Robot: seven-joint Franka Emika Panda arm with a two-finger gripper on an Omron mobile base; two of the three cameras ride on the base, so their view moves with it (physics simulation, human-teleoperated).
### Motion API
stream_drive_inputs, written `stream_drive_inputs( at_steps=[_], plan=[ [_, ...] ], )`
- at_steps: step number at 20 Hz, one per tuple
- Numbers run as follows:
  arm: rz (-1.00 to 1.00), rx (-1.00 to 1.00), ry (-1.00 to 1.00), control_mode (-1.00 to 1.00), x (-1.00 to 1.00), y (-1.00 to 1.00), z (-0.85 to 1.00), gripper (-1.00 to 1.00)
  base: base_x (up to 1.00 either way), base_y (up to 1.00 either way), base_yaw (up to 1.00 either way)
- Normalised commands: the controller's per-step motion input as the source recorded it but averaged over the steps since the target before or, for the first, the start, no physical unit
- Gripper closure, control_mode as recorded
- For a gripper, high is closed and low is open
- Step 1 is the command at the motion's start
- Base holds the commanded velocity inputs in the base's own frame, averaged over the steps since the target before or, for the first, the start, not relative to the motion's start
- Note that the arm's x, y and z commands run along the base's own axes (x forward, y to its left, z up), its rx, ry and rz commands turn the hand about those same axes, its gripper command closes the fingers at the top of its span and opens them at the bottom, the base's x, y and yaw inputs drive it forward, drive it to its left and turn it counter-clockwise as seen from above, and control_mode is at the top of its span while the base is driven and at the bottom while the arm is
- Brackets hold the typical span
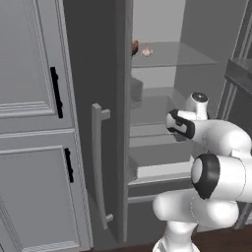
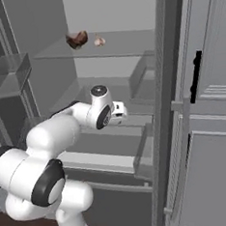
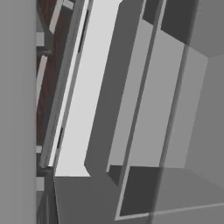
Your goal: Place one garlic and one steak in each tupperware on the nearby counter, to pack two identical lunches.
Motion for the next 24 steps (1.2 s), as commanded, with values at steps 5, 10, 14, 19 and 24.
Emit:
stream_drive_inputs(
  at_steps=[5, 10, 14, 19, 24],
  plan=[
    [0.00, 0.00, 0.00, 1.00, 0.00, 0.00, 0.00, -1.00, 0.83, -0.11, 0.07],
    [0.00, 0.04, -0.08, -1.00, 0.04, -0.01, 0.40, -1.00, 0.43, -0.01, 0.01],
    [0.00, 0.06, -0.39, -1.00, -0.10, 0.07, 1.00, -1.00, 0.00, 0.00, 0.00],
    [-0.03, 0.00, -0.39, -1.00, -0.05, 0.24, 1.00, -1.00, 0.00, 0.00, 0.00],
    [-0.05, 0.00, -0.22, -1.00, -0.28, 0.02, 1.00, -1.00, 0.00, 0.00, 0.00]
  ],
)
